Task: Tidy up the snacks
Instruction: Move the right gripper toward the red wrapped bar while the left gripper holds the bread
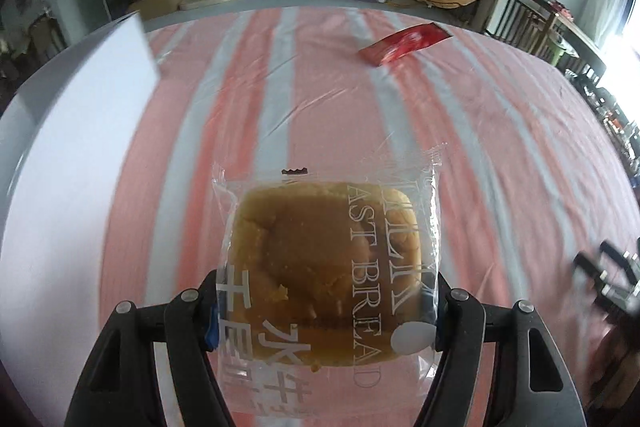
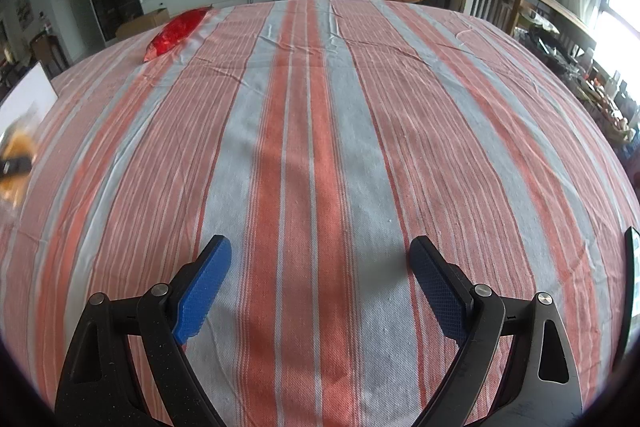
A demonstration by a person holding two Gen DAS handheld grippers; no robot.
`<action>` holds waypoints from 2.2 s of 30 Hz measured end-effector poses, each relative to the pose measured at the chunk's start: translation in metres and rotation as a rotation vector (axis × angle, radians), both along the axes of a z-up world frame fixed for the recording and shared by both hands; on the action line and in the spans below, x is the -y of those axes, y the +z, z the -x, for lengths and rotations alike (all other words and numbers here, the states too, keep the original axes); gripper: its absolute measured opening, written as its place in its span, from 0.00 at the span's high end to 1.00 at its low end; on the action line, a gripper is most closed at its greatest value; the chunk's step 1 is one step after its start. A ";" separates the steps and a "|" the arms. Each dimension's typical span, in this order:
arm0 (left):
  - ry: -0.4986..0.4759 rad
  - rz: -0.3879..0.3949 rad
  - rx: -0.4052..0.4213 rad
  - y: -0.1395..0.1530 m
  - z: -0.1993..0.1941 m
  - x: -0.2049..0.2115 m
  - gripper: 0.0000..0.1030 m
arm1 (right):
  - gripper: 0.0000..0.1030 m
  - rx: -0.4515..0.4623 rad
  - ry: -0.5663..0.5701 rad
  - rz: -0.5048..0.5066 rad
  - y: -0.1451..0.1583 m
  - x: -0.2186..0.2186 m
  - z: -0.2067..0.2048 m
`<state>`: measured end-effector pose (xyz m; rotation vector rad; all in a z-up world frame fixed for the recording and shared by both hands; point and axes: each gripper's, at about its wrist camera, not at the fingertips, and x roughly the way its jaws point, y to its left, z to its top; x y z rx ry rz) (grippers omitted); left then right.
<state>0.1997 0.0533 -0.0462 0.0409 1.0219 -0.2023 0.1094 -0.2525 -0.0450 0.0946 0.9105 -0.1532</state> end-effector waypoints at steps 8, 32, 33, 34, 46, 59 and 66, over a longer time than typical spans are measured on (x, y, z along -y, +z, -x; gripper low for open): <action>0.052 0.010 0.022 -0.029 0.006 -0.019 0.15 | 0.10 0.000 0.000 0.000 0.000 0.000 0.000; 0.033 -0.037 0.078 -0.034 0.014 -0.019 0.00 | 0.10 0.000 0.001 0.000 0.000 0.000 0.000; 0.032 -0.036 0.077 -0.034 0.013 -0.019 0.00 | 0.10 0.000 0.001 0.000 0.000 0.000 0.000; 0.033 -0.035 0.077 -0.034 0.013 -0.019 0.00 | 0.10 0.000 0.001 0.000 0.000 0.000 0.000; 0.016 -0.034 0.078 -0.035 0.007 -0.022 0.00 | 0.10 0.000 0.002 0.000 0.000 0.000 0.000; 0.016 -0.035 0.078 -0.036 0.007 -0.023 0.00 | 0.13 0.047 0.120 0.042 0.031 -0.008 -0.028; 0.016 -0.036 0.078 -0.036 0.007 -0.022 0.00 | 0.12 0.059 0.492 0.257 0.113 -0.087 -0.179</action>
